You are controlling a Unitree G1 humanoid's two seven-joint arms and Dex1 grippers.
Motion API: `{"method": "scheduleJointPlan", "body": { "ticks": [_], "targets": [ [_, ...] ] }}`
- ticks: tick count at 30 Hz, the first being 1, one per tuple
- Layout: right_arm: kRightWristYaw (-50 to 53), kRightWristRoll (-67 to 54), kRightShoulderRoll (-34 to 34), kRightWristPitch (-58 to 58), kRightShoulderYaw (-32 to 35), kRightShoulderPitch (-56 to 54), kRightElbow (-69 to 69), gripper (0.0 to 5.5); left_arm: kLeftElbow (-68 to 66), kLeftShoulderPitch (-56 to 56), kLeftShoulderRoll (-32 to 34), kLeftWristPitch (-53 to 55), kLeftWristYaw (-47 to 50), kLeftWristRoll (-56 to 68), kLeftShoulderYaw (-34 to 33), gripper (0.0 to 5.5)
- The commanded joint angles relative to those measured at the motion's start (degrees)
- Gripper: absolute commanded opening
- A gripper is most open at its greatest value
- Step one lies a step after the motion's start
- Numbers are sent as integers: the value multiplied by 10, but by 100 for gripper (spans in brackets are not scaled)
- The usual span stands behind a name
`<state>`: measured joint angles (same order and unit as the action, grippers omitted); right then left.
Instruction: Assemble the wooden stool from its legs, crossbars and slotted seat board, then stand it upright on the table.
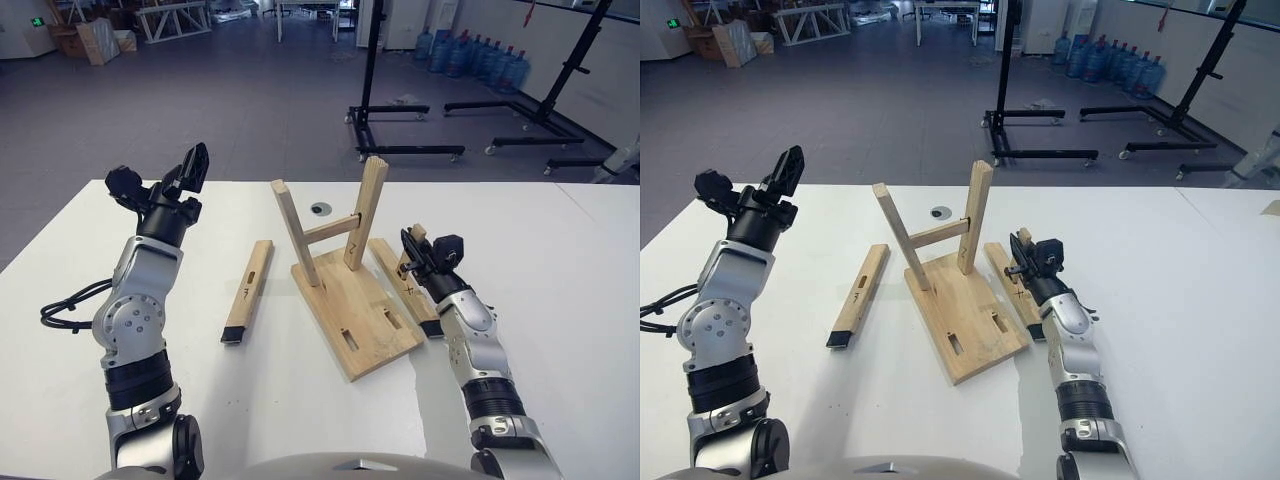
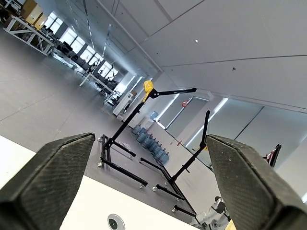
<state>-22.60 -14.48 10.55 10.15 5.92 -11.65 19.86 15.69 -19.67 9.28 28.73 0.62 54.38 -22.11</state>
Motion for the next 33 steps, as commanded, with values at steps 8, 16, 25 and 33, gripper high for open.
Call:
{"method": "scheduleJointPlan", "body": {
  "ticks": [8, 16, 25, 33],
  "targets": [
    [13, 5, 5, -56, 8, 15, 0, 103, -6, -1, 0, -6, -9, -15, 9, 423],
    [27, -21, 31, -145, 27, 8, -174, 176, -29, -16, 4, -1, -20, -14, 15, 423],
    [147, -179, 115, -413, 125, -133, -496, 176, -83, -77, 14, 3, -34, -20, 18, 423],
    [261, -170, 154, -501, 148, -347, -409, 176, -72, -48, 11, -16, -10, -57, 4, 423]
  ]
}}
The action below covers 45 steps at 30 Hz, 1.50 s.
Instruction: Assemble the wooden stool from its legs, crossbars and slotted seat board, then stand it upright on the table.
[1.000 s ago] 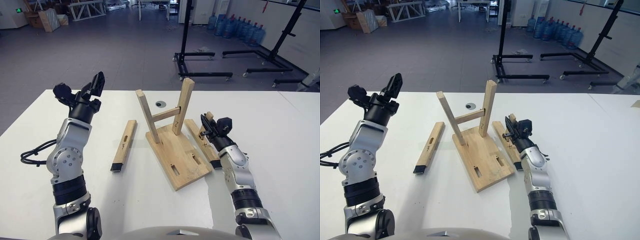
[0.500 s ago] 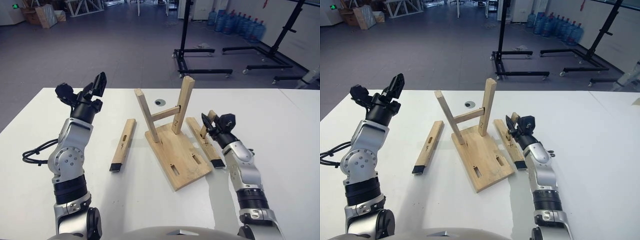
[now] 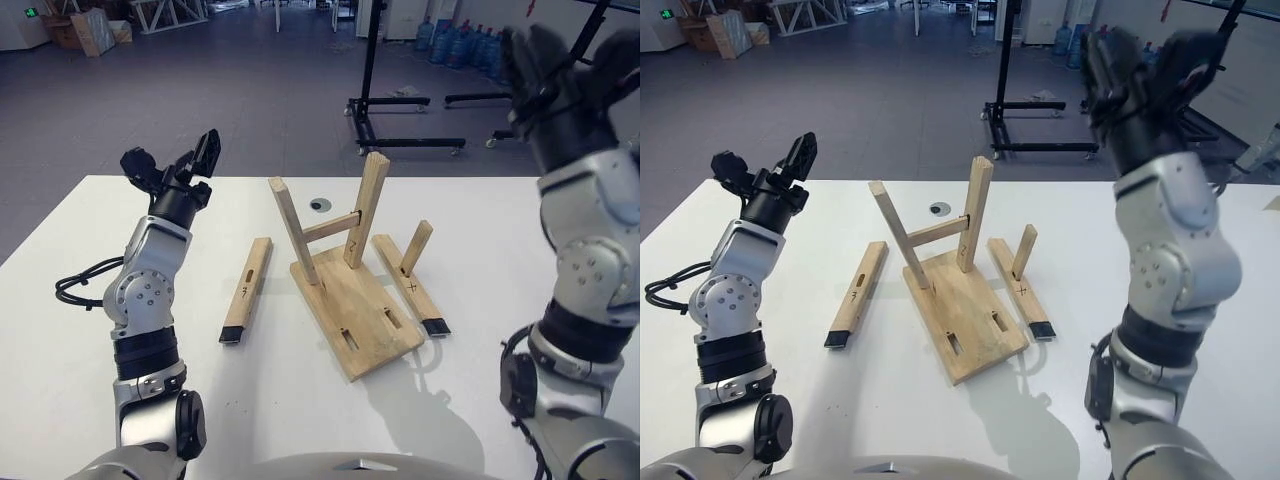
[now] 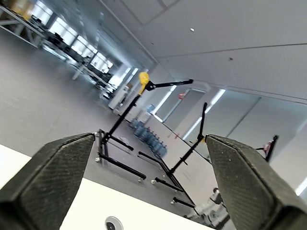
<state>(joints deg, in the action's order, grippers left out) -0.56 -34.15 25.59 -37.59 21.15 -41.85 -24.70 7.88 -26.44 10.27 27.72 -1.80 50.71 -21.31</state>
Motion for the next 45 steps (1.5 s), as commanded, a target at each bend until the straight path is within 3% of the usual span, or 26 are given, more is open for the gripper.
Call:
{"method": "scheduleJointPlan", "body": {
  "ticks": [1, 5, 10, 24, 30, 34, 38, 41, 43, 45],
  "targets": [
    [49, 42, 3, -27, -16, -50, 51, 176, 7, 24, 0, -8, 16, -28, -3, 423],
    [70, 109, -24, -42, -86, -22, 121, 176, 10, 30, -12, -16, 22, -48, 5, 423],
    [104, 147, -106, -43, -117, 32, 206, 176, 8, 36, -15, -15, 22, -53, 3, 423],
    [92, 184, -152, -17, -112, 42, 259, 176, 18, 41, -15, -6, 23, -52, 7, 423],
    [67, 211, -170, 25, -122, 143, 333, 176, 22, 51, -16, 0, 23, -53, 9, 423],
    [62, 173, -183, 37, -81, 102, 320, 176, 21, 48, -17, 1, 25, -53, 10, 423],
    [52, 91, -118, -13, -2, -52, 241, 176, 24, 51, -18, 1, 29, -52, 6, 423],
    [-33, 57, 61, -117, 32, -95, 189, 176, 61, 88, -8, 23, 53, -40, -18, 423],
    [-160, 14, 190, -206, 62, 41, 126, 176, 125, 163, 10, 68, 54, 8, -45, 423],
    [-322, -12, 255, -220, 105, 269, 76, 176, 191, 264, 25, 108, 40, 50, -64, 423]
  ]
}}
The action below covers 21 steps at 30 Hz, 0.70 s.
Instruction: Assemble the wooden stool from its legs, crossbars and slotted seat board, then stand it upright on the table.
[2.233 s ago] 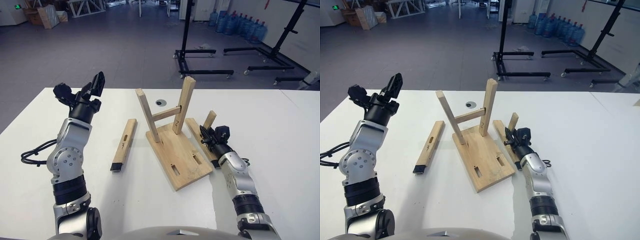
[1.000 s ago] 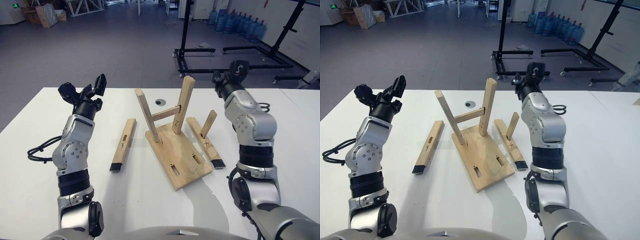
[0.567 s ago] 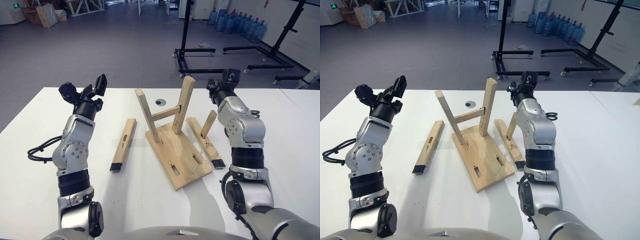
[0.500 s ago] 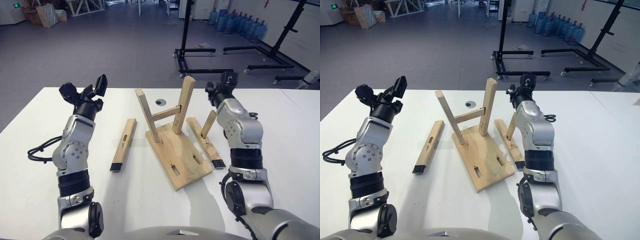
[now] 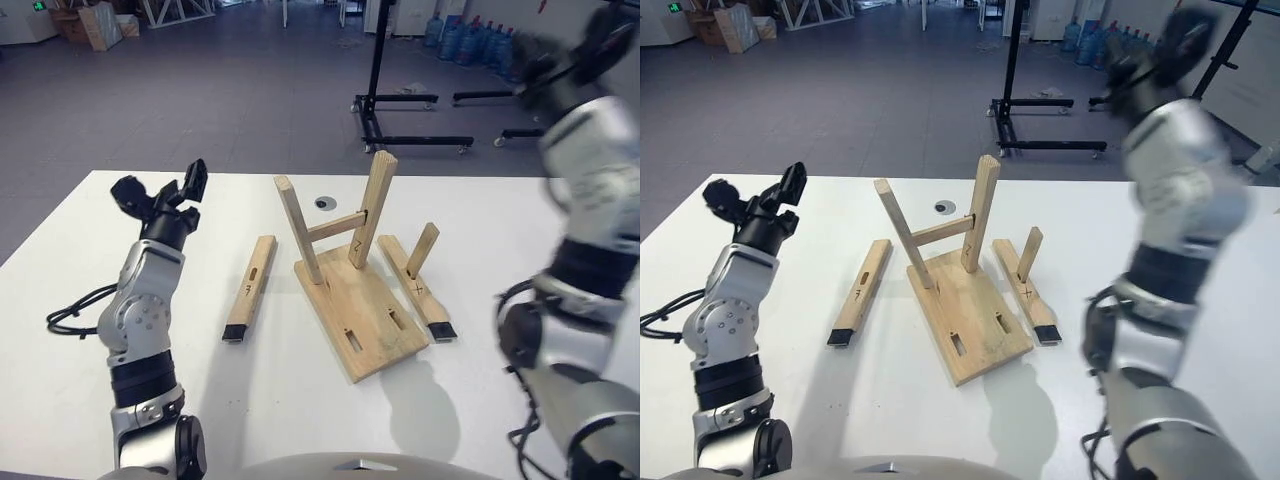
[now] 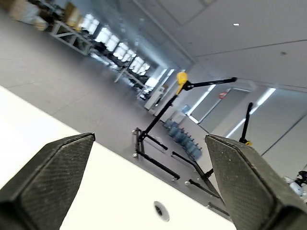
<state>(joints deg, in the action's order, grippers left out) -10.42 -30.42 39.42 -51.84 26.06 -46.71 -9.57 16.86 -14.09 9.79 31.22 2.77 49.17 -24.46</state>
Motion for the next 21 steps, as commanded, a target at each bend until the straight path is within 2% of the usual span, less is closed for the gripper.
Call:
{"method": "scheduleJointPlan", "body": {
  "ticks": [1, 3, 4, 6, 9, 11, 15, 21],
  "targets": [
    [-302, -39, 115, -37, 57, 455, -87, 176, 124, 191, 32, 87, -13, 72, -30, 423],
    [-358, -26, 80, 21, 3, 614, -114, 176, 149, 244, 34, 101, -20, 52, 5, 423],
    [-333, -28, 44, 24, -33, 623, -123, 176, 154, 253, 42, 106, -16, 22, 38, 423],
    [-274, -41, -18, 2, -70, 600, -135, 214, 163, 267, 66, 109, -12, -37, 88, 458],
    [-205, -27, -80, -3, -104, 583, -157, 271, 192, 299, 78, 111, -7, -83, 117, 507],
    [-172, -7, -101, 12, -118, 573, -157, 307, 199, 308, 80, 111, -9, -98, 125, 535],
    [-121, 27, -119, 32, -132, 523, -134, 383, 201, 309, 72, 108, -15, -113, 135, 540],
    [-97, 70, -133, 56, -181, 482, -107, 383, 192, 293, 49, 112, -10, -117, 138, 540]
  ]
}}
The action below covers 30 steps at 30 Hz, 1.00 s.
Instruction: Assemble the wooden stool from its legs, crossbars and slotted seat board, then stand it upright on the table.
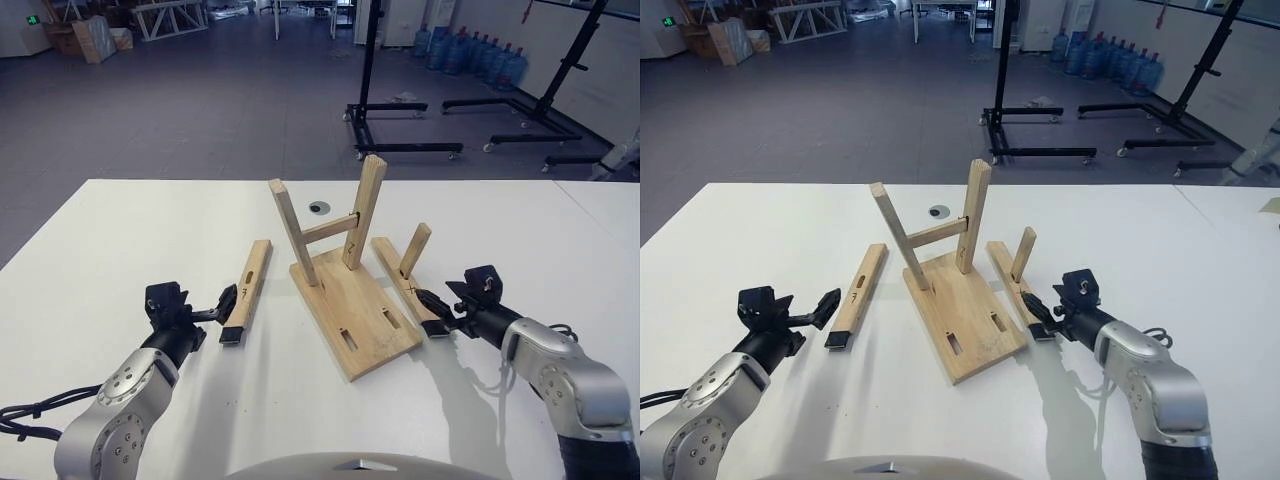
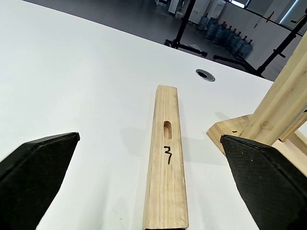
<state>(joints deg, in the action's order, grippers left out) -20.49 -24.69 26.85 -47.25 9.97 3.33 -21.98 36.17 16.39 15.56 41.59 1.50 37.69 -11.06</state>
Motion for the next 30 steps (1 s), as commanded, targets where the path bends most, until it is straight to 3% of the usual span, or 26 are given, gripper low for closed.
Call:
{"method": "scheduleJointPlan", "body": {
  "ticks": [1, 13, 23, 27, 30],
  "targets": [
    [3, 16, -10, 13, -26, -21, 23, 383, -3, -15, -12, 9, 2, -2, 5, 540],
    [6, 80, -21, 31, -91, -17, 111, 383, -12, -31, -31, 15, 4, -12, 6, 540],
    [14, 98, -15, 18, -87, -15, 100, 210, -16, -37, -50, 17, 10, -19, 10, 540],
    [11, 91, -16, 23, -76, -15, 99, 205, -19, -45, -53, 18, 10, -23, 11, 540],
    [-3, 65, -14, 38, -31, -23, 93, 205, -26, -62, -50, 11, -5, -10, 0, 540]
  ]
}}
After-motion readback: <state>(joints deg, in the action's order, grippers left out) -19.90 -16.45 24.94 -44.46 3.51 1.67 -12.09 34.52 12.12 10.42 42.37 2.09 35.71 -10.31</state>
